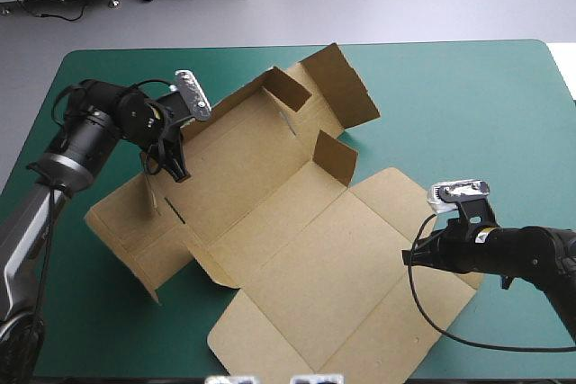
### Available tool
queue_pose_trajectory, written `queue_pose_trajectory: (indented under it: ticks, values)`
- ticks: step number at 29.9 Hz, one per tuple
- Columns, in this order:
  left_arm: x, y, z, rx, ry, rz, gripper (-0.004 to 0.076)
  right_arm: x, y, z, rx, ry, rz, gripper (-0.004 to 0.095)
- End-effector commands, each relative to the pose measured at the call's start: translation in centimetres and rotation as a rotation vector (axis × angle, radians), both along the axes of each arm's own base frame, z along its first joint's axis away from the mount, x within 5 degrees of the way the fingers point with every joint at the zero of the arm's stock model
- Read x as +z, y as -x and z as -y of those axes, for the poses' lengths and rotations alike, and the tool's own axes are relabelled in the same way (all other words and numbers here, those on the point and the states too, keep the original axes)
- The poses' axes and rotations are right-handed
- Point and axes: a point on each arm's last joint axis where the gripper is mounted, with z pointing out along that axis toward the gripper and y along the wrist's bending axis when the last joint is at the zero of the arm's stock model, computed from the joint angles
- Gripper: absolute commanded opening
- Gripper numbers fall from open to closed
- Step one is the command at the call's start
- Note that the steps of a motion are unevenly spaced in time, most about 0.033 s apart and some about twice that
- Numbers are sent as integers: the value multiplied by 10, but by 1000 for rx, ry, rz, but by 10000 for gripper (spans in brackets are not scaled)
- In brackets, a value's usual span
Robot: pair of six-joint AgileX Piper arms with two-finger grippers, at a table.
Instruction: Fold the box
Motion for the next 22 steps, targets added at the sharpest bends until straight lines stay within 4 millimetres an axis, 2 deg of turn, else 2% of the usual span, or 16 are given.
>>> queue_pose_trajectory:
  ticks: [1, 5, 9, 13, 19, 22]
  values:
    - [28, 6, 14, -36, -44, 186, -6, 12, -5, -1, -14, -24, 60, -6]
    - [26, 13, 32, -100, -43, 178, -6, 12, -5, -1, -13, -24, 58, -6]
    - [24, 23, 39, -127, -89, 221, -6, 11, -3, -1, -2, -20, 41, -6]
    - [20, 43, 46, -204, -92, 265, -6, 12, -3, -2, 12, -22, 43, -6]
    - [14, 69, 40, -250, -177, 401, -6, 18, -4, -4, 36, -43, 77, -6]
    - [13, 74, 35, -272, -217, 451, -6, 28, -8, -5, 30, -49, 120, -6]
